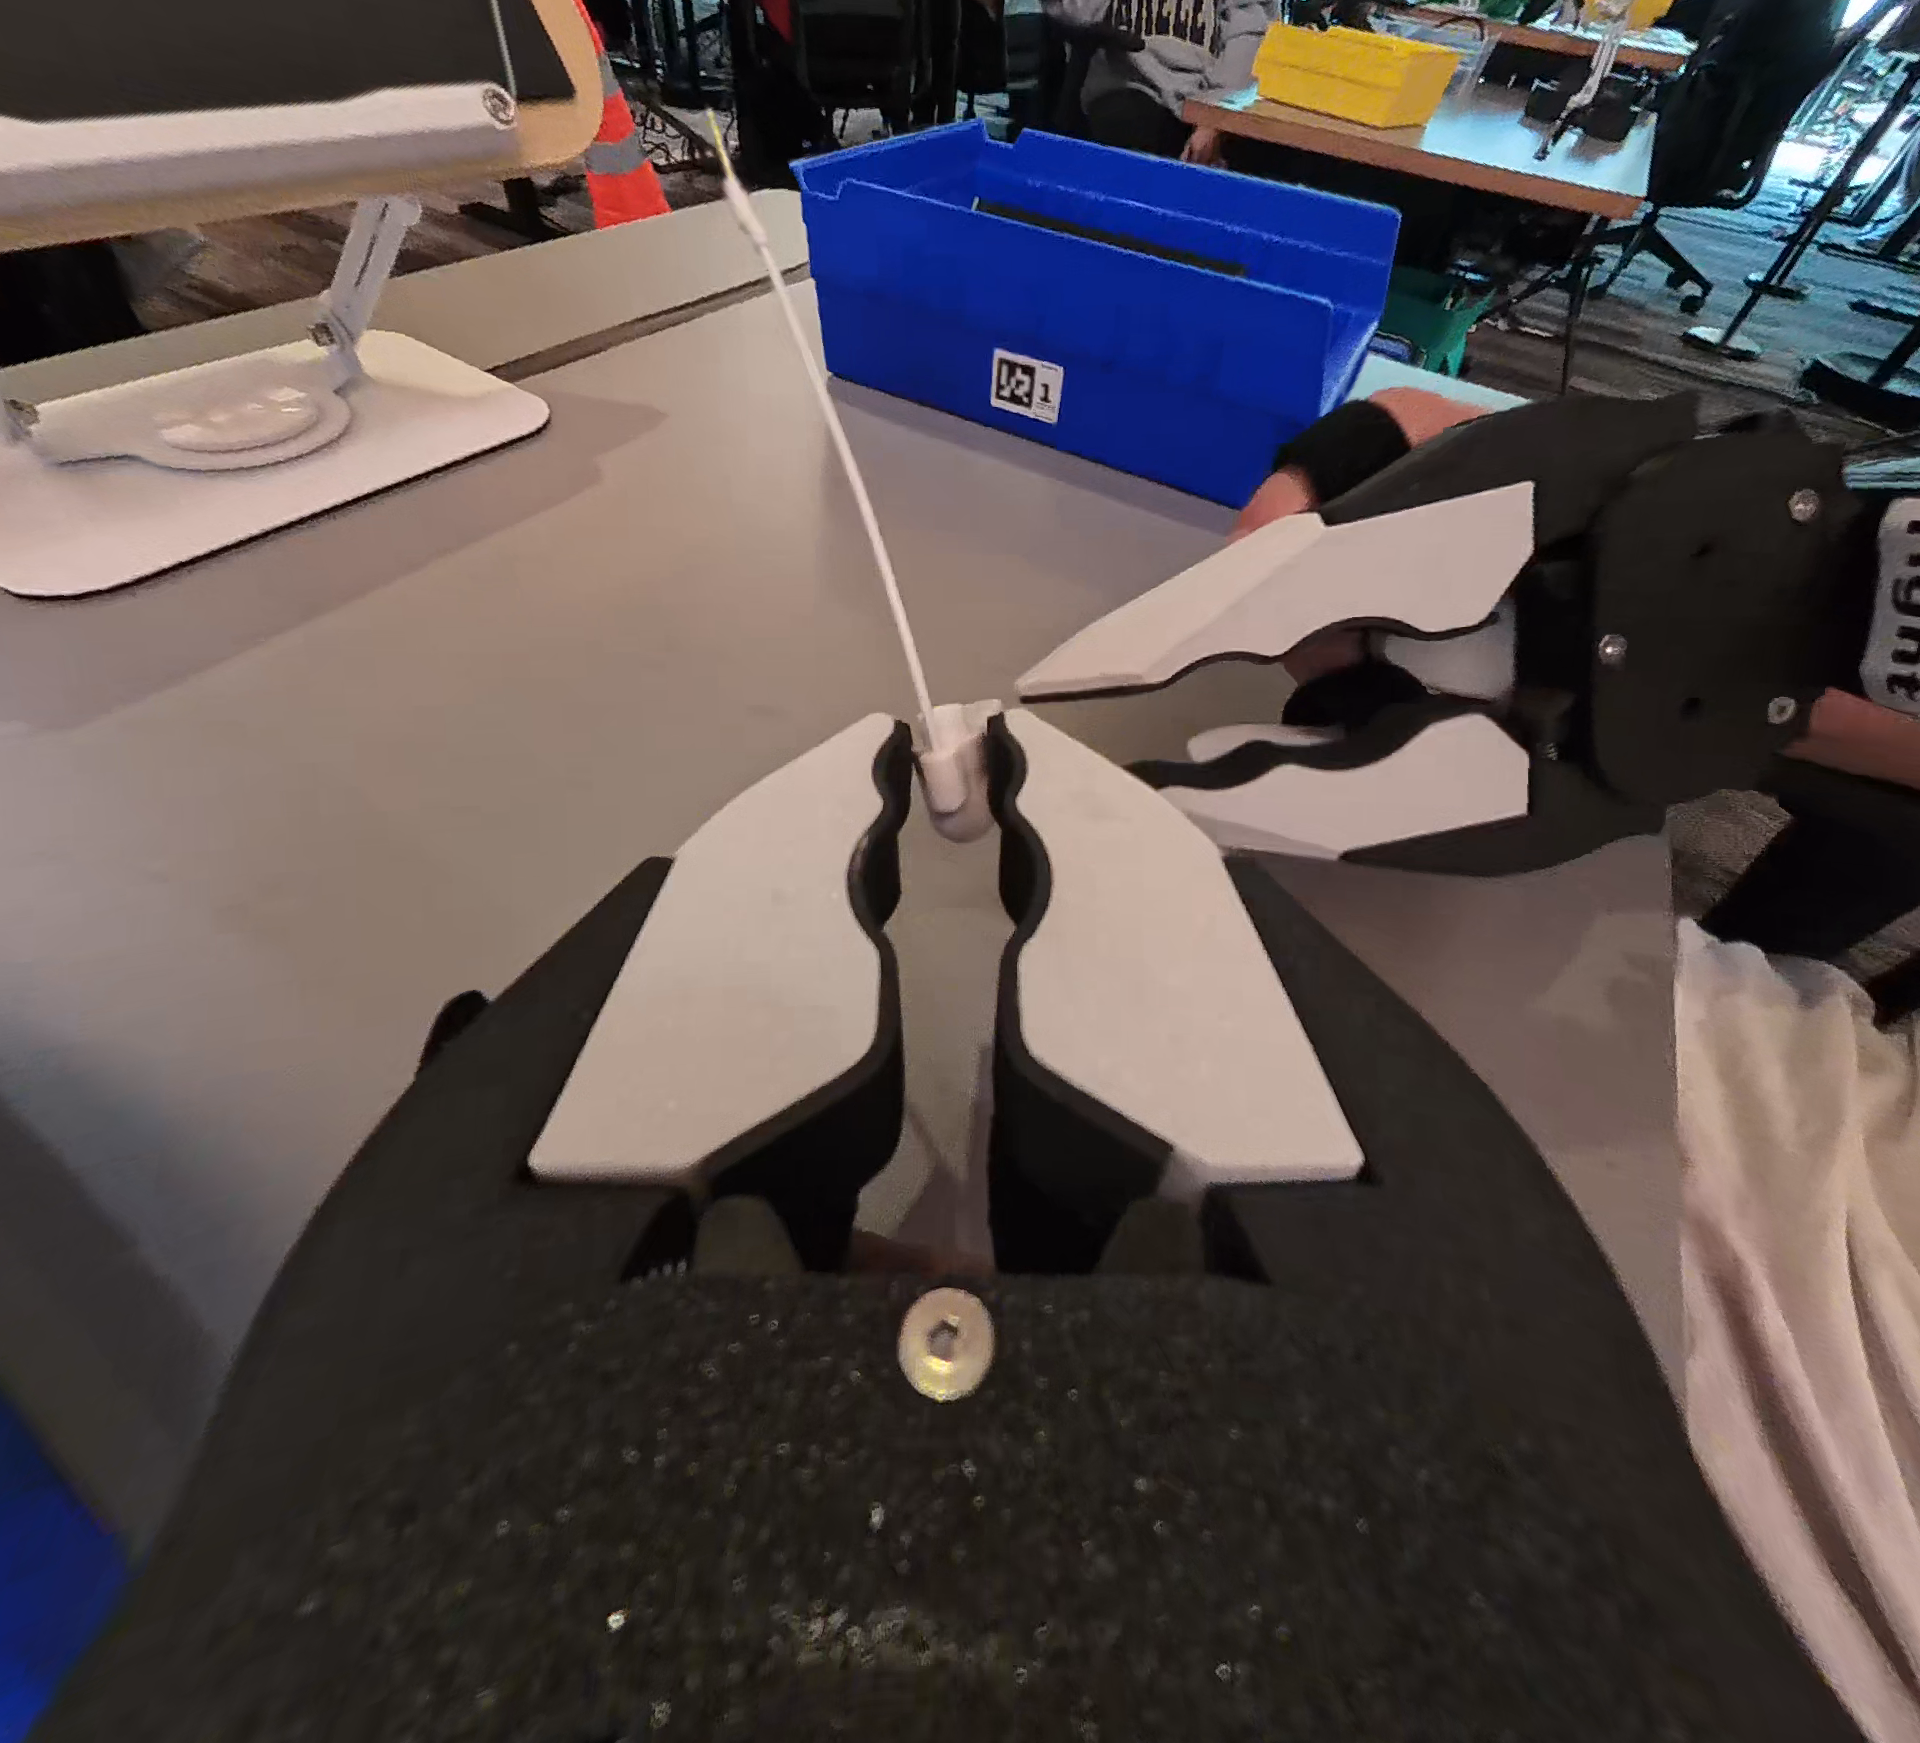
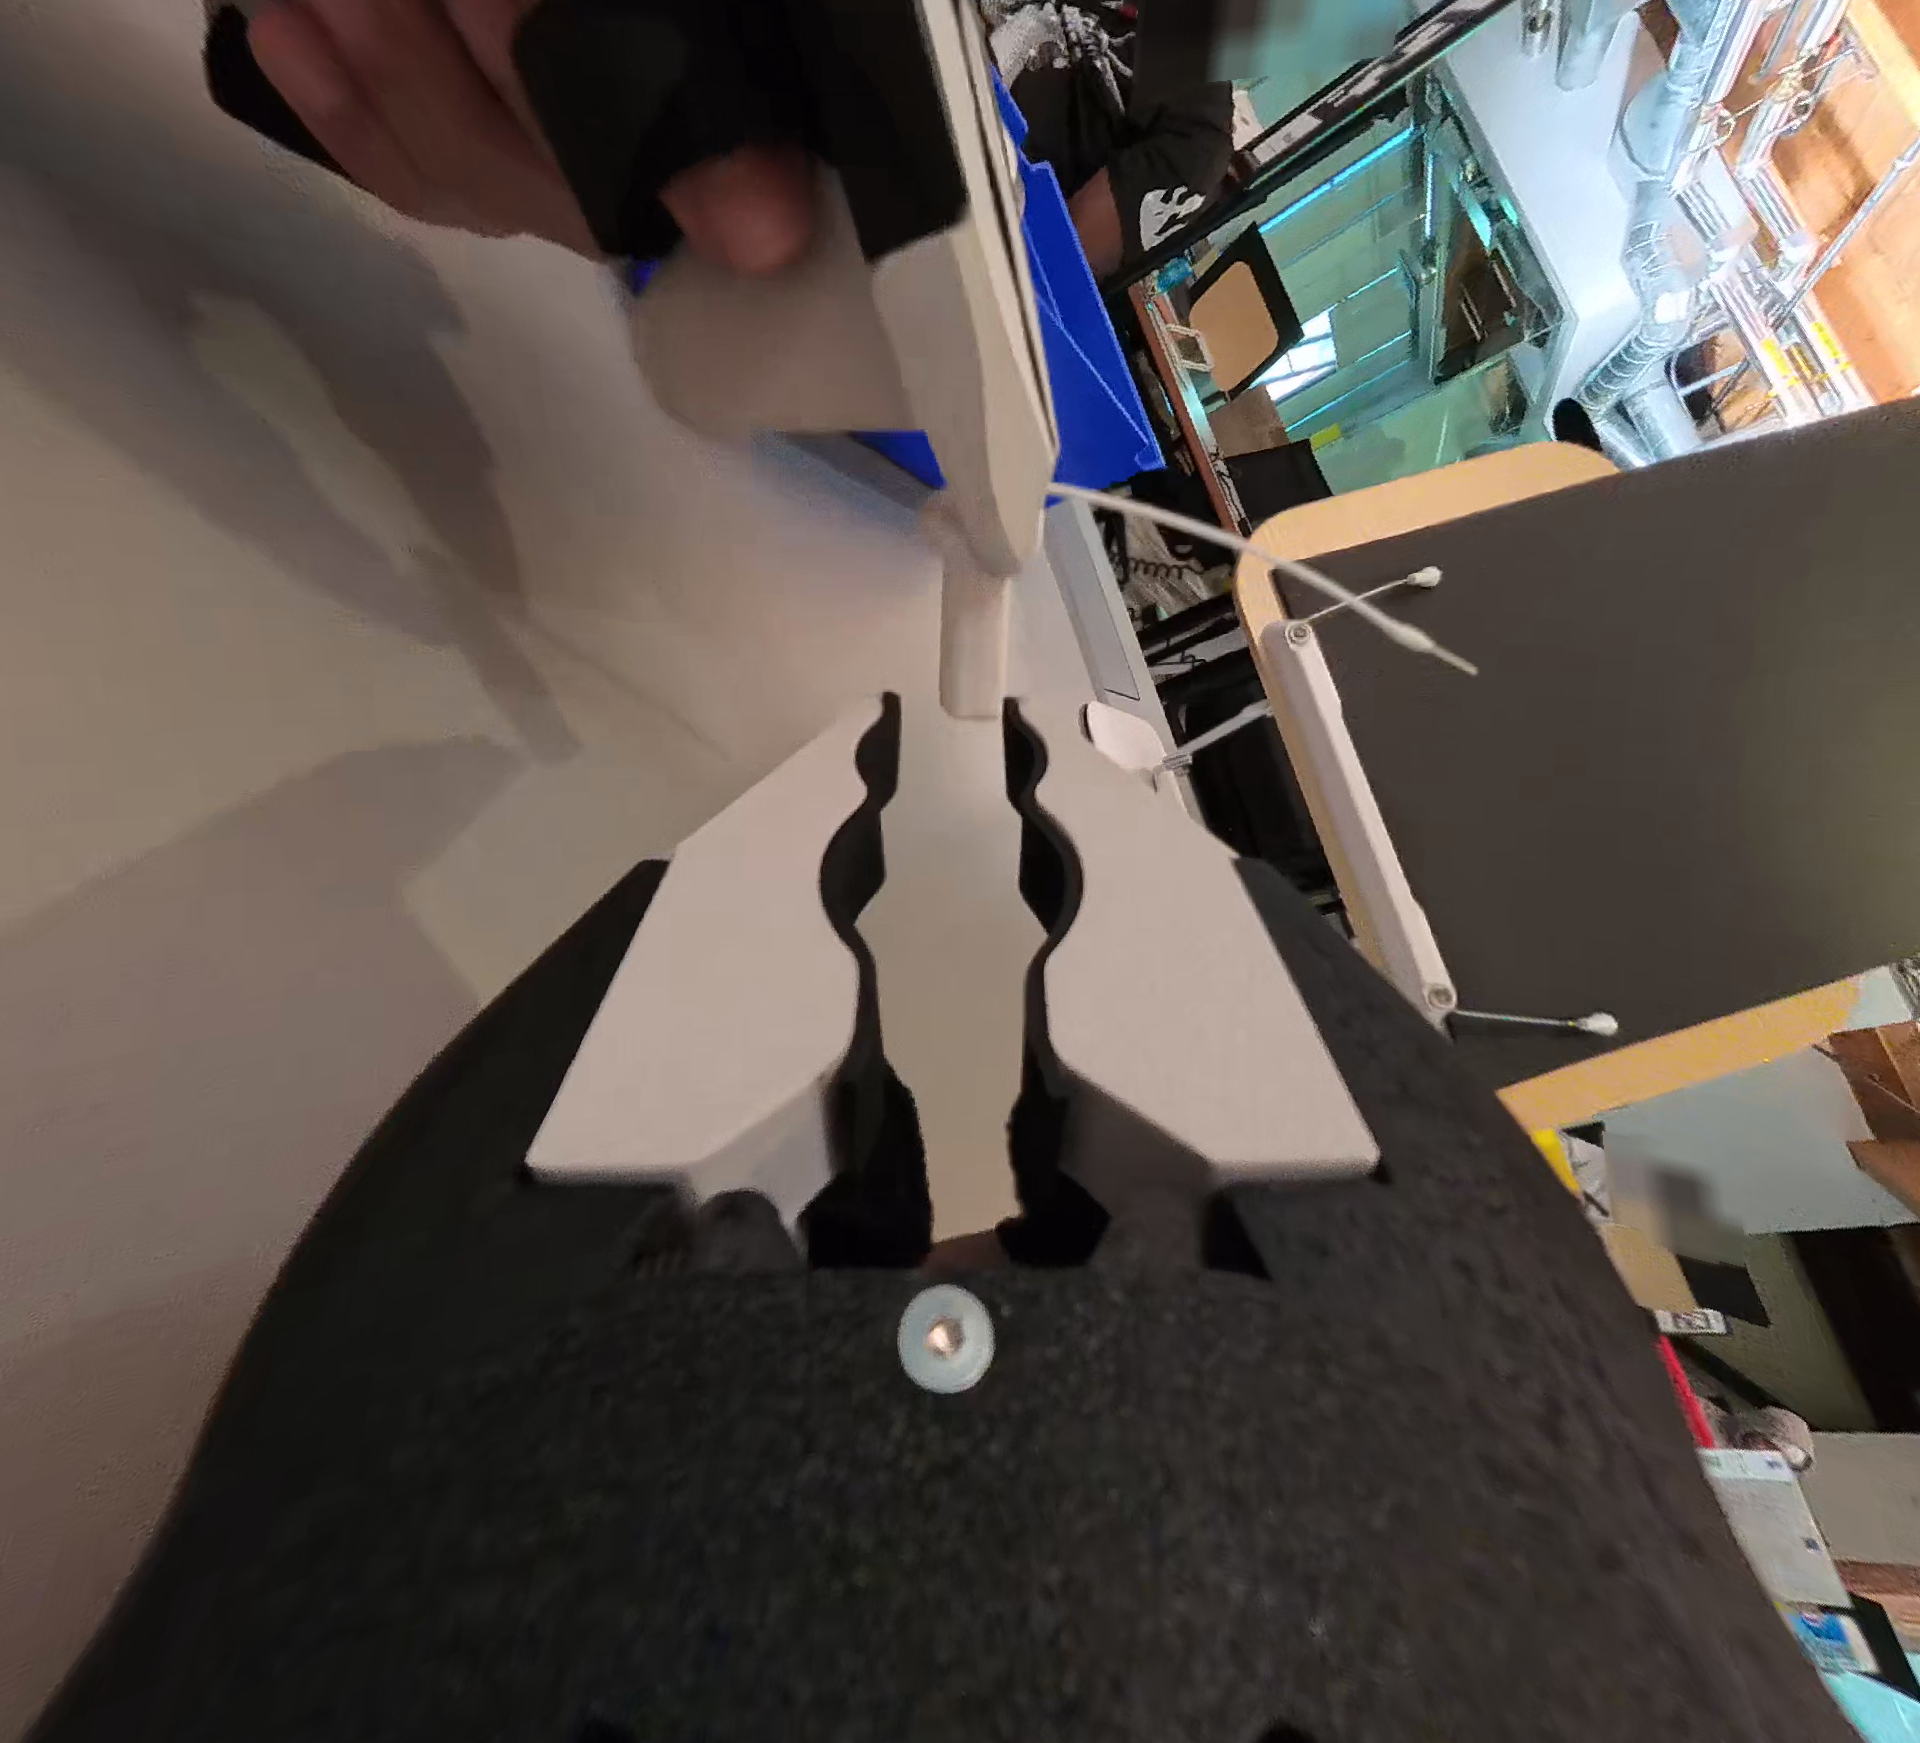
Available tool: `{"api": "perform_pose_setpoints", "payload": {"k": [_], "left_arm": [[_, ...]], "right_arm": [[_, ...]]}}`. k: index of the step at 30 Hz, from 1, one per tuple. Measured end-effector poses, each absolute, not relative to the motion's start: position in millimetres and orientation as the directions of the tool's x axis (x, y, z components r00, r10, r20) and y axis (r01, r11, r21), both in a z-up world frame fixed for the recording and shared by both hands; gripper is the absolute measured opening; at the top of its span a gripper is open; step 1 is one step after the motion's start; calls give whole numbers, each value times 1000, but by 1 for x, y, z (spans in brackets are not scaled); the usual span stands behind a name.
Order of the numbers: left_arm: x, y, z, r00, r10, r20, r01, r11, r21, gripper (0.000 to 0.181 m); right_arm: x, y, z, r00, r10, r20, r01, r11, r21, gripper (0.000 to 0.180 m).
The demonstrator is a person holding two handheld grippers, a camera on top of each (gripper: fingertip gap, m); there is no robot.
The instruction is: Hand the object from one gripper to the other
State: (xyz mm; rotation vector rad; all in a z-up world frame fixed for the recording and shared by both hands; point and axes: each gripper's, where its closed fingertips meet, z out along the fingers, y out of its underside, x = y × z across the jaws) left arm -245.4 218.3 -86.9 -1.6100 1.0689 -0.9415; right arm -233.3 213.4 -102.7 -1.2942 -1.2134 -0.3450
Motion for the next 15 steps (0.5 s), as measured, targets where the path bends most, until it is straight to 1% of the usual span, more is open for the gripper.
{"api": "perform_pose_setpoints", "payload": {"k": [1, 2, 3, 5, 7, 8, 9, 10, 11, 12, 13, 15], "left_arm": [[-247, 220, -85, 328, -940, 92, -201, -164, -966, 13], [-249, 221, -83, 332, -939, 95, -192, -166, -967, 13], [-250, 223, -82, 335, -937, 98, -185, -168, -968, 13], [-251, 223, -79, 325, -940, 106, -168, -168, -971, 13], [-250, 218, -72, 283, -949, 138, -121, -178, -977, 13], [-249, 215, -68, 260, -953, 155, -97, -185, -978, 13], [-248, 212, -65, 237, -957, 170, -73, -192, -979, 13], [-247, 208, -61, 210, -959, 189, -46, -203, -978, 13], [-245, 205, -57, 186, -959, 212, -20, -220, -975, 13], [-244, 202, -54, 165, -957, 239, 6, -241, -971, 13], [-243, 200, -51, 145, -953, 265, 34, -263, -964, 13], [-241, 196, -44, 114, -942, 316, 86, -307, -948, 13]], "right_arm": [[-232, 213, -103, 398, 422, 814, 773, 324, -546, 21], [-233, 210, -104, 401, 460, 792, 750, 331, -572, 24], [-235, 205, -105, 420, 530, 736, 698, 329, -636, 27], [-230, 204, -100, 509, 656, 558, 572, 226, -788, 29], [-226, 210, -99, 578, 764, 286, 407, 33, -913, 42], [-226, 211, -97, 584, 803, 120, 299, -75, -951, 43], [-230, 207, -94, 538, 841, -54, 186, -181, -966, 44], [-235, 201, -89, 448, 866, -220, 82, -285, -955, 45], [-239, 196, -83, 357, 861, -363, -8, -385, -923, 46], [-241, 192, -75, 267, 843, -467, -83, -462, -883, 44], [-243, 191, -68, 201, 823, -531, -138, -513, -847, 39], [-242, 191, -58, 150, 807, -571, -215, -537, -816, 28]]}}
